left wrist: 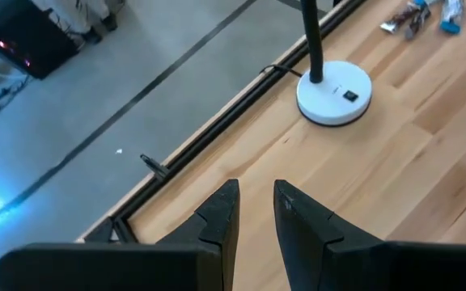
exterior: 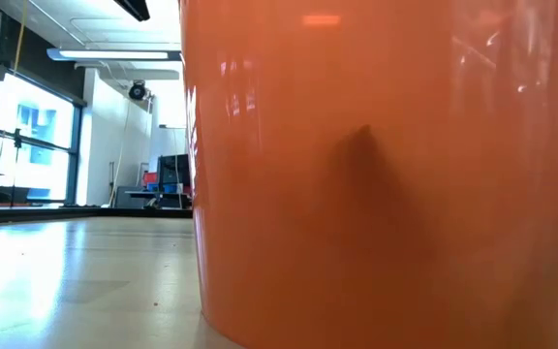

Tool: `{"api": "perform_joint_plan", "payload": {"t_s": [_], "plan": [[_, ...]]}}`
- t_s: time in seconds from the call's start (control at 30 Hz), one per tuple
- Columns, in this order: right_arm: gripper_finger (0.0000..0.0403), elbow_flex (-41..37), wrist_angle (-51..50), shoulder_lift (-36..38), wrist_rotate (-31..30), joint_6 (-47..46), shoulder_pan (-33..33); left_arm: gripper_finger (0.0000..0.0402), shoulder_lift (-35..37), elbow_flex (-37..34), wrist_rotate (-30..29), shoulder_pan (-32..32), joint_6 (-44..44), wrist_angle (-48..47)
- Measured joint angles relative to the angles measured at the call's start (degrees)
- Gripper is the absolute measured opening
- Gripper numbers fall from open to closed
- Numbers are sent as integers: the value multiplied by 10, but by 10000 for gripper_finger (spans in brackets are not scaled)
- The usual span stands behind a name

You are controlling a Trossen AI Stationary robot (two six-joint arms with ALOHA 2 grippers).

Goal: Organize candy in baskets
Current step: Put the orange gummy into the white bucket

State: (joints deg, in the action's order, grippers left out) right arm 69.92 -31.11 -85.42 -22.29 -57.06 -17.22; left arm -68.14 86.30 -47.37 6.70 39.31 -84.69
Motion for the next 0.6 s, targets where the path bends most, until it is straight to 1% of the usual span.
{"api": "perform_joint_plan", "payload": {"t_s": [0.13, 0.3, 0.43, 0.6], "plan": [[0, 110, -12, -97, 1, 60, 11, 64, 0, 0, 9, 0, -34, -2], [0, 243, -15, -207, 7, 128, 19, 64, 3, 0, 23, 13, -40, -26], [0, 326, -21, -272, 11, 160, 23, 64, 3, 0, 33, 34, -35, -41], [0, 408, -2, -340, 11, 185, 26, 64, 3, 0, 37, 63, -37, -43]]}}
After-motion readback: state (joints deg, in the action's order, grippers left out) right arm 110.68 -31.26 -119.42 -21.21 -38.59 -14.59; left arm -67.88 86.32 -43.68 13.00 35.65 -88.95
